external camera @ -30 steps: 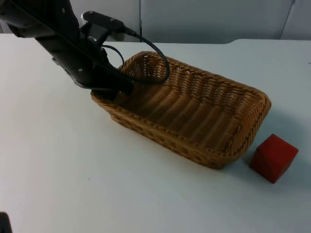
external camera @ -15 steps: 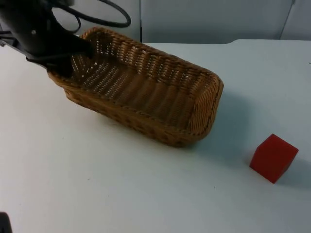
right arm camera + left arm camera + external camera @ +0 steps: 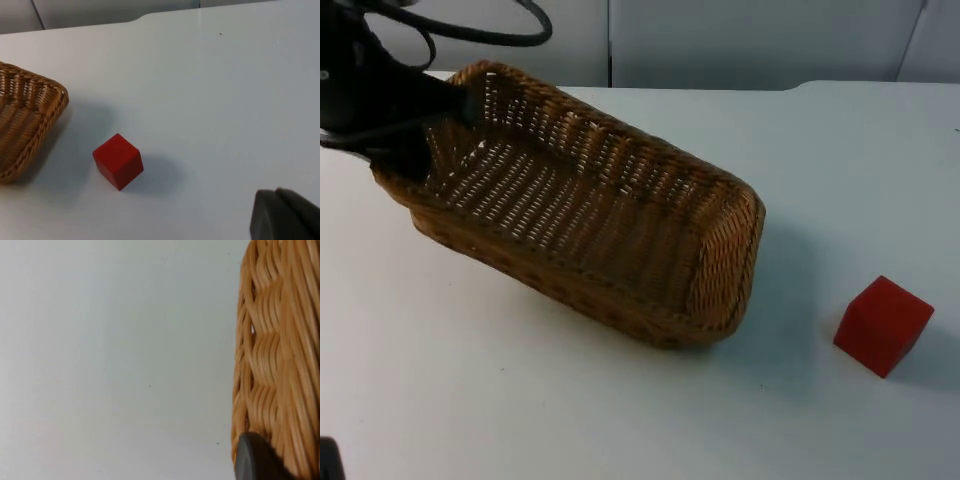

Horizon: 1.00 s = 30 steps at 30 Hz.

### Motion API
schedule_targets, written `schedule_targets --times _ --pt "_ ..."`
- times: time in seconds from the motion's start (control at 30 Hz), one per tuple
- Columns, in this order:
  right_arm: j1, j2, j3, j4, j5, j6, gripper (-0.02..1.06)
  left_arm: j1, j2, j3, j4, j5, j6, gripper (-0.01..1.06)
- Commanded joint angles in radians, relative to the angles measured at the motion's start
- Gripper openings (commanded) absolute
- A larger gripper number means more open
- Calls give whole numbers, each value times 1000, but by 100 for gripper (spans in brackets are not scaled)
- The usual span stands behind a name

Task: Pick up the basket with the left hand and place the cube into the basket with the right hand.

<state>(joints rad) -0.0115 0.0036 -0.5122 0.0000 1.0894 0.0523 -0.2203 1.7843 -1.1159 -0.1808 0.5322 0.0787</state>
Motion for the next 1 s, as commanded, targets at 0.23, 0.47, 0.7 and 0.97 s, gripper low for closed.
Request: schedule_targets --times 0.23,0.47,0.7,0.97 --pt "2 -4 4 0 -12 0 0 15 -71 6 -197 13 75 0" --pt "2 -4 4 0 -12 0 0 101 -73 37 -595 63 381 0" --pt "2 -4 4 0 -12 0 0 178 -77 37 -662 134 436 0" --pt "2 -4 4 0 -12 0 0 178 -77 37 -619 126 441 0"
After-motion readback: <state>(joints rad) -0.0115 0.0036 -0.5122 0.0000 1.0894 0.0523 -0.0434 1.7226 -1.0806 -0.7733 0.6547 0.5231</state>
